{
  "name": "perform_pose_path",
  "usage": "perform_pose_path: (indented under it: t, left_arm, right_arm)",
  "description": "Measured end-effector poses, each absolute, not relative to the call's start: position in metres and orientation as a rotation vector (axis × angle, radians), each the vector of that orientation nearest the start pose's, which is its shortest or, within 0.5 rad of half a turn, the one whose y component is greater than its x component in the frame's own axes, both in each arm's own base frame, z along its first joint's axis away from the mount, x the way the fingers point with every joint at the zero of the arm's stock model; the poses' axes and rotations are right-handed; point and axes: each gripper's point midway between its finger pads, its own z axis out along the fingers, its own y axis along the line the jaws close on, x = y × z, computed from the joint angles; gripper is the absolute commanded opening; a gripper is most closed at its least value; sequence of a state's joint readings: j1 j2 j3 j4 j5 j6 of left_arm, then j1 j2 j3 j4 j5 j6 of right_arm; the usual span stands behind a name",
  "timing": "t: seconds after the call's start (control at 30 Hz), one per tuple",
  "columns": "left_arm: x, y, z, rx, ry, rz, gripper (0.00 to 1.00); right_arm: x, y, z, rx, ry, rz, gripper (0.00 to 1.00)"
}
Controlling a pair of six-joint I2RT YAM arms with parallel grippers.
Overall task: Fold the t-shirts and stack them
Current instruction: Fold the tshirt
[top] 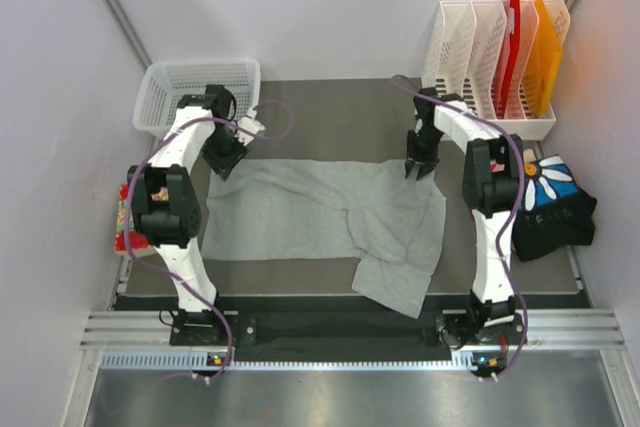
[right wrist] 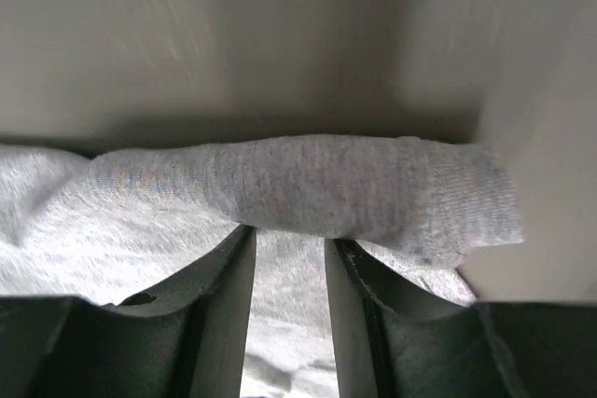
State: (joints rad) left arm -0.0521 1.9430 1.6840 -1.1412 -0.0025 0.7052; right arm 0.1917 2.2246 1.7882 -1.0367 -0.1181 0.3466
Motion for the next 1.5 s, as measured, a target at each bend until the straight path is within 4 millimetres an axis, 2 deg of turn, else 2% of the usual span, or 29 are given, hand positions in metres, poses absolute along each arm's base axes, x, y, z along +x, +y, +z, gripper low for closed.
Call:
perform_pose_path:
  t: [0.17, 0.23, 0.33, 0.47, 0.67, 0.7, 0.9, 1.1, 1.17, 1.3, 1.5]
  left_arm:
    - [0.338, -0.004, 0.115, 1.134, 2.805, -0.052, 0.36]
    - [0.317, -0.007, 0.117, 1.149, 2.832, -0.109, 0.37]
    - [0.298, -0.012, 0.114, 1.168, 2.862, -0.182, 0.38]
    - [0.282, -0.022, 0.105, 1.201, 2.887, -0.262, 0.4]
    - [0.235, -0.036, 0.076, 1.291, 2.996, -0.396, 0.39]
    - [0.225, -0.036, 0.072, 1.298, 3.025, -0.424, 0.39]
    - [0.201, -0.032, 0.06, 1.314, 3.099, -0.47, 0.39]
    - [0.158, -0.012, 0.042, 1.388, 3.261, -0.439, 0.38]
    - [0.154, -0.005, 0.038, 1.408, 3.3, -0.406, 0.38]
    - [0.158, 0.015, 0.033, 1.369, 3.345, -0.309, 0.38]
    - [0.192, 0.045, 0.023, 1.19, 3.364, -0.171, 0.33]
  right_arm:
    - [0.429, 0.11, 0.025, 0.232, 3.025, 0.184, 0.36]
    - [0.437, 0.108, 0.025, 0.239, 3.015, 0.186, 0.35]
    - [0.445, 0.107, 0.025, 0.244, 3.009, 0.187, 0.35]
    - [0.448, 0.107, 0.025, 0.245, 3.008, 0.187, 0.35]
    - [0.448, 0.107, 0.025, 0.236, 3.009, 0.193, 0.35]
    - [0.448, 0.107, 0.025, 0.236, 3.009, 0.193, 0.36]
    - [0.449, 0.107, 0.026, 0.227, 3.009, 0.22, 0.35]
    - [0.45, 0.107, 0.026, 0.22, 3.005, 0.249, 0.35]
    - [0.451, 0.107, 0.026, 0.217, 3.003, 0.257, 0.35]
    - [0.453, 0.107, 0.027, 0.214, 2.996, 0.264, 0.35]
    - [0.463, 0.107, 0.029, 0.213, 2.952, 0.28, 0.35]
